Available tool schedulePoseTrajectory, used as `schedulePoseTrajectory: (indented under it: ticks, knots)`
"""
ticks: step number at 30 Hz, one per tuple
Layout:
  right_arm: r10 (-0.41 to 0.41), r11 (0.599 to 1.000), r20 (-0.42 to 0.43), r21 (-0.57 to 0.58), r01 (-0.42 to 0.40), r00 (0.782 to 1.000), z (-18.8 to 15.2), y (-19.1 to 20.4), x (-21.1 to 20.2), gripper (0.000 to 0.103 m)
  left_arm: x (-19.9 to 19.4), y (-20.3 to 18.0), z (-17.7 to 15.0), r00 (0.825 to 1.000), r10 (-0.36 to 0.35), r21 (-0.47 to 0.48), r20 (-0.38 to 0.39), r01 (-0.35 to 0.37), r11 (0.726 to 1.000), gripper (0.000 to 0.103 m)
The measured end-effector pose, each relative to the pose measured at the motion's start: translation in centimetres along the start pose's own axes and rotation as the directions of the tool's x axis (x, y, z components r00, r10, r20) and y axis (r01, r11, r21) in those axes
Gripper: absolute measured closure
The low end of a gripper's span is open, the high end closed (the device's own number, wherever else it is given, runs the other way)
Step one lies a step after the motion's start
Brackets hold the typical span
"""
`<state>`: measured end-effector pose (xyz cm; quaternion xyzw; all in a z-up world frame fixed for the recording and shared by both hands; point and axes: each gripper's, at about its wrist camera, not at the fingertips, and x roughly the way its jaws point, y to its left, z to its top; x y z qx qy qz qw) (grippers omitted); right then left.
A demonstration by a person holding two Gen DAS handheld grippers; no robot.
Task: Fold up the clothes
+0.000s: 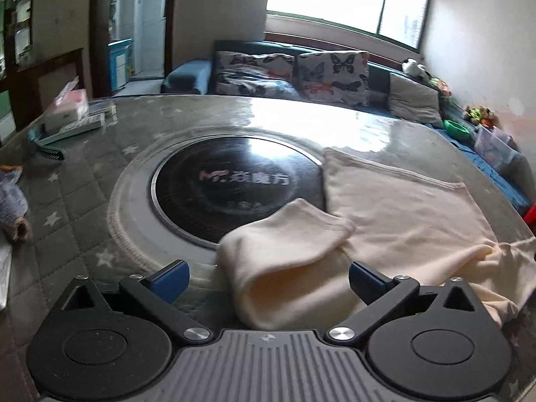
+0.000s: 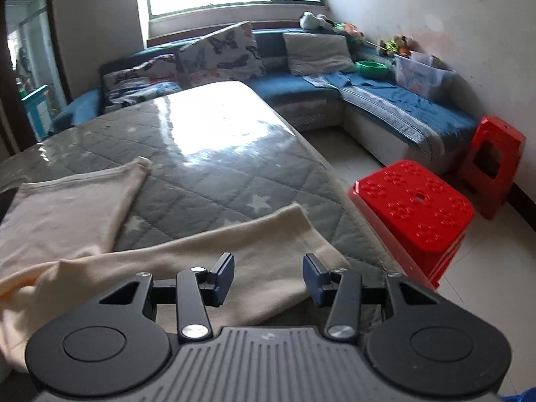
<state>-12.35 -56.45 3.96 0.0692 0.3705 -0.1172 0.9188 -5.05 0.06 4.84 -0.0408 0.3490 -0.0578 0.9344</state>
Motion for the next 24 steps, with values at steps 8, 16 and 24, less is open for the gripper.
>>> schedulePoseTrajectory:
  ticks: [8,16,24]
  knots:
    - [-0.05,0.999,0.026,-0.014,0.051,0.998,-0.2,-0.3,0.9,0.057,0.7,-3.1,0.5,0.996,-0.089,0.062,0.002,0.088,0.994,0.0]
    - [-0.033,0.999,0.02,-0.033,0.034,0.999,-0.5,-0.3,0.7,0.094,-0.6,-7.0,-0.5,0.951,-0.31,0.195,-0.014,0.307,0.931,0.0]
    - [-0.085,0.993,0.06,-0.077,0.089,0.995,-0.9,-0.8,-1.4,0.102,-1.2,-10.6,-2.4,0.912,-0.406,0.354,-0.058,0.399,0.846,0.001]
